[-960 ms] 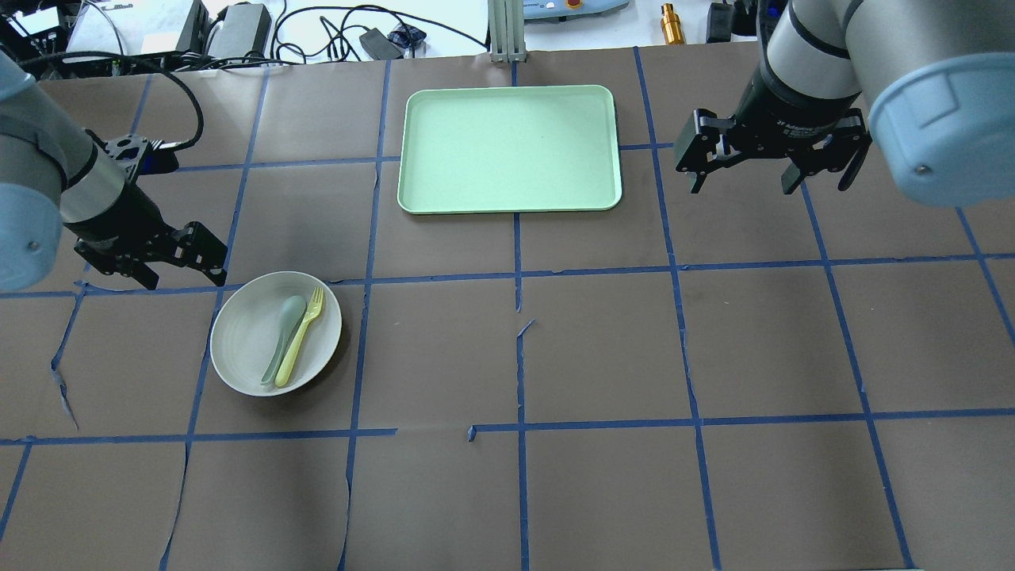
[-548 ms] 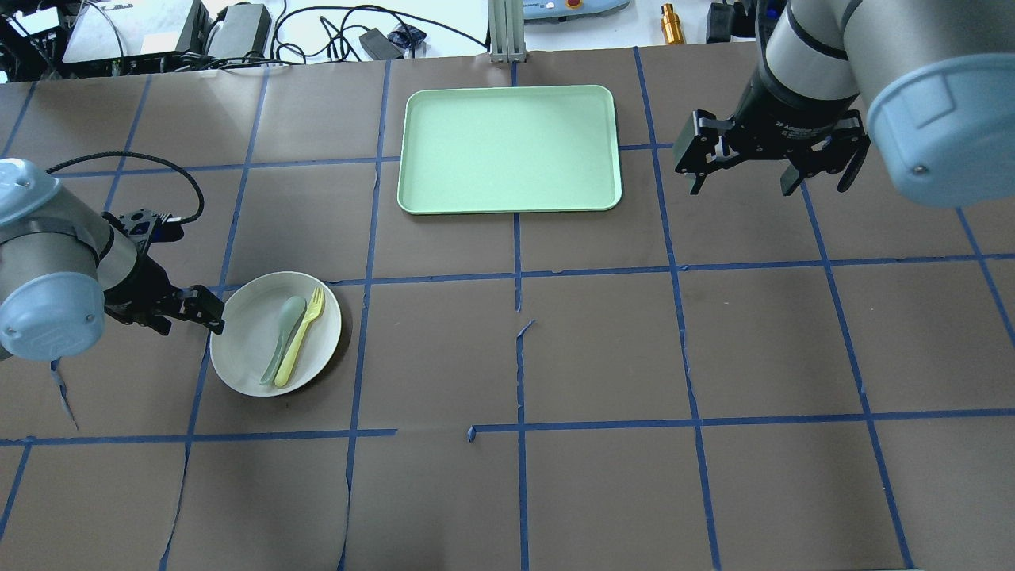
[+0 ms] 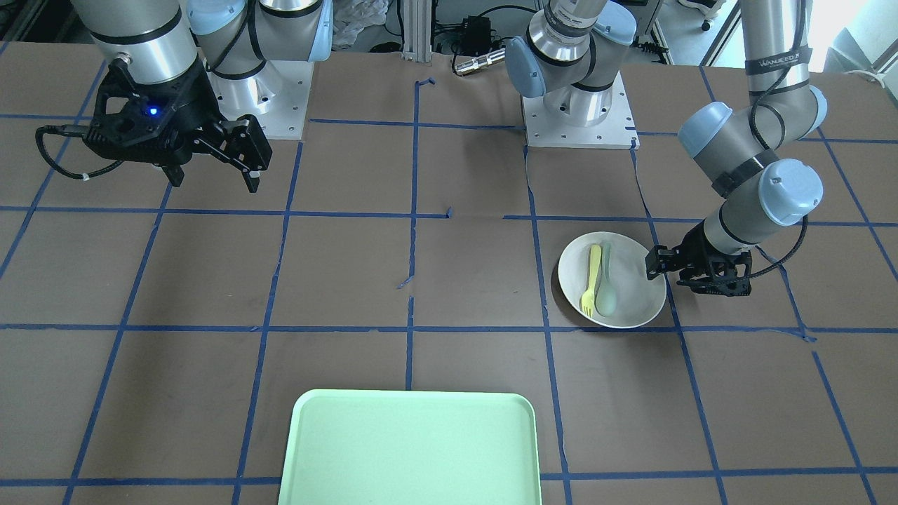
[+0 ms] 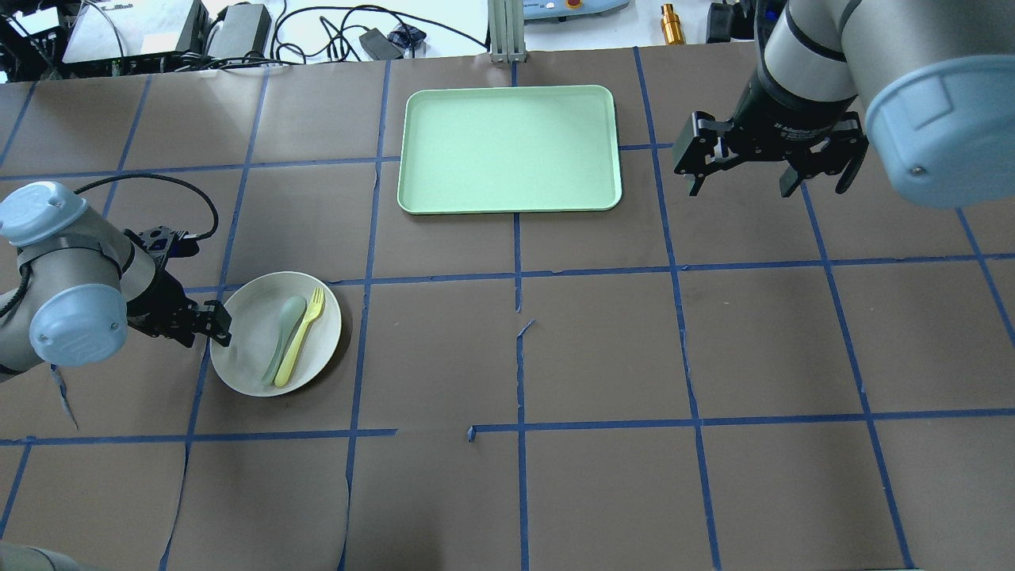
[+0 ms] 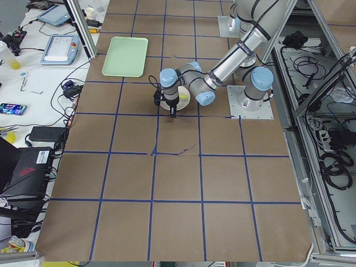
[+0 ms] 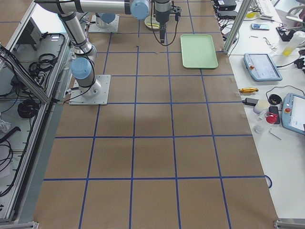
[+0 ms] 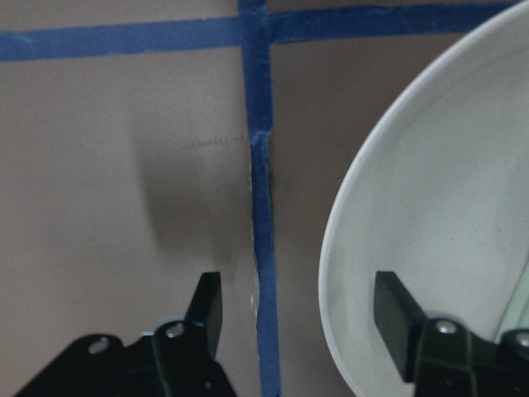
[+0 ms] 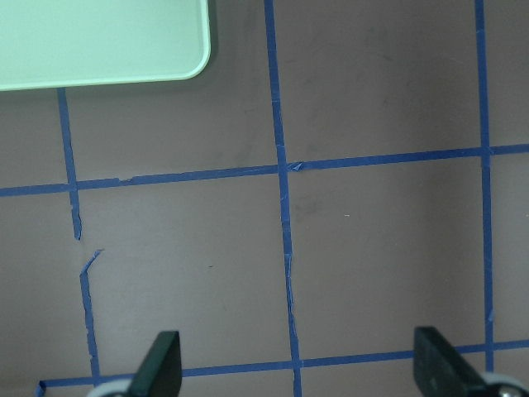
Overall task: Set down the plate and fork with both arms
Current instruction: 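Lower the left gripper to the rim of the white plate and grasp it, then carry the white plate with the left gripper onto the light green tray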
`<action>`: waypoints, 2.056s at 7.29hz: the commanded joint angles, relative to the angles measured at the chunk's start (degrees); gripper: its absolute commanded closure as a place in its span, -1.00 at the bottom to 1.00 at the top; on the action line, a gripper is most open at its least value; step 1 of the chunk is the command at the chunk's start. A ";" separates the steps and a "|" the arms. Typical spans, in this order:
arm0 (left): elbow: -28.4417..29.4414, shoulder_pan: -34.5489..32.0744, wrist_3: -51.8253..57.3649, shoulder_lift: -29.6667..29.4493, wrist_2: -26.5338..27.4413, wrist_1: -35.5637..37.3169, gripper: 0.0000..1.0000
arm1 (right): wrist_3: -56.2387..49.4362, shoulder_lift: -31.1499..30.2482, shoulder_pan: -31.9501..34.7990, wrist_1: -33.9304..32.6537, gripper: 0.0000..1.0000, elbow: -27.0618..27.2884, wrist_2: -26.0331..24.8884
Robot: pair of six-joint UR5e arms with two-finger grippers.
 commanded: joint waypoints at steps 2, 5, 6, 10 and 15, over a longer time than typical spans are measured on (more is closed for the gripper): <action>0.29 -0.08 -0.02 0.17 -2.47 0.25 1.00 | 0.03 0.00 0.01 0.05 -1.00 0.10 -0.01; 2.82 -0.68 -7.41 1.23 -16.66 -2.80 1.00 | 0.03 -0.09 0.01 -0.04 -1.00 0.37 -0.01; 4.58 -2.52 -10.18 0.71 -18.73 -3.17 1.00 | 0.03 0.00 0.01 -0.04 -1.00 0.37 -0.10; 22.38 -18.14 -29.75 -7.52 -24.55 -8.54 1.00 | 0.03 0.00 0.01 -0.04 -1.00 0.28 -0.01; 51.56 -28.27 -42.53 -29.93 -23.06 -8.36 1.00 | 0.29 -0.26 0.01 -0.04 -1.00 0.37 -0.01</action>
